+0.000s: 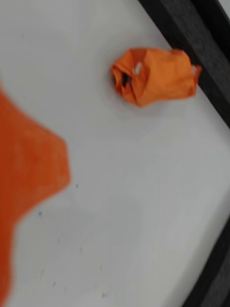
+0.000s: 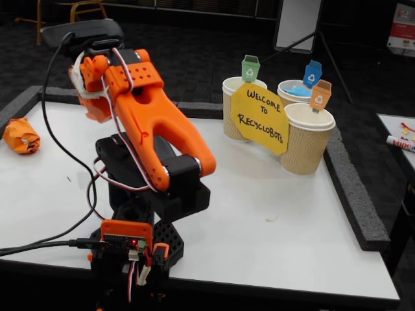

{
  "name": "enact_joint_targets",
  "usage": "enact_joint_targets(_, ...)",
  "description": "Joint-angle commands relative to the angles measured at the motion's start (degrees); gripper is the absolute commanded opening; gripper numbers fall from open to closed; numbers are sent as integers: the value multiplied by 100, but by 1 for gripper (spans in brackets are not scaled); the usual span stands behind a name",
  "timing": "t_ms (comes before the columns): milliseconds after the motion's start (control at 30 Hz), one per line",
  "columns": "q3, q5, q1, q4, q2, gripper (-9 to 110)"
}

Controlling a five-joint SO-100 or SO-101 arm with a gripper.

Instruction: Sort rubbish by color.

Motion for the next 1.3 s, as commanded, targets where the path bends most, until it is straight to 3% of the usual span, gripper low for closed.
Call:
enact_joint_targets(0, -167, -123, -281, -193, 44, 0)
enact_joint_targets(400, -220, -123, -694, -308, -202, 0)
enact_joint_targets(933, -2364, -123, -703, -1433, -4772, 0)
enact_joint_targets(1267, -4342, -123, -853, -1512, -7488, 3)
